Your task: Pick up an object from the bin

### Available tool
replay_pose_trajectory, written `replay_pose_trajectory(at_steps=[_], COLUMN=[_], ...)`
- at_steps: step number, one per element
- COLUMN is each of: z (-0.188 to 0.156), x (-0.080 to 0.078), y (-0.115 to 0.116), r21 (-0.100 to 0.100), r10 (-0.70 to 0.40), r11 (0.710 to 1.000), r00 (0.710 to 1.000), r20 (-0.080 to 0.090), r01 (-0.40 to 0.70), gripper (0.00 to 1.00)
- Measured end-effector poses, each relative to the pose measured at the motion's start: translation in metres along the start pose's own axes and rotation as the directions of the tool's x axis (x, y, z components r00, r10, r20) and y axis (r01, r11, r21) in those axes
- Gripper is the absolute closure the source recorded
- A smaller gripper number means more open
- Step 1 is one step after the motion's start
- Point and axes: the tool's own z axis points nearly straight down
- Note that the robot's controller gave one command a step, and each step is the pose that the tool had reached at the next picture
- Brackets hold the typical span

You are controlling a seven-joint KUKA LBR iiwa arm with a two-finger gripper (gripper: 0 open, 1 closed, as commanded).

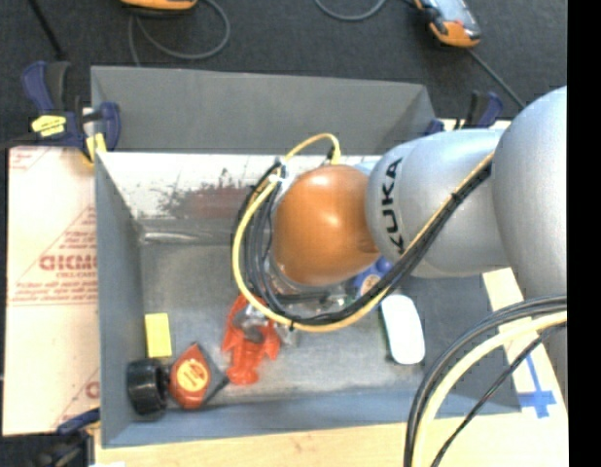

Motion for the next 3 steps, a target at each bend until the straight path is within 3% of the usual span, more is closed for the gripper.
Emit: replay_pose_trajectory(at_steps=[3], z=[-0.0078], x=[0.0004], y=[0.0002], r21=[-0.002], r10=[0.004], r11=[1.000], r00=[1.000], r20=[-0.002], r01=[-0.004], gripper=[1.00])
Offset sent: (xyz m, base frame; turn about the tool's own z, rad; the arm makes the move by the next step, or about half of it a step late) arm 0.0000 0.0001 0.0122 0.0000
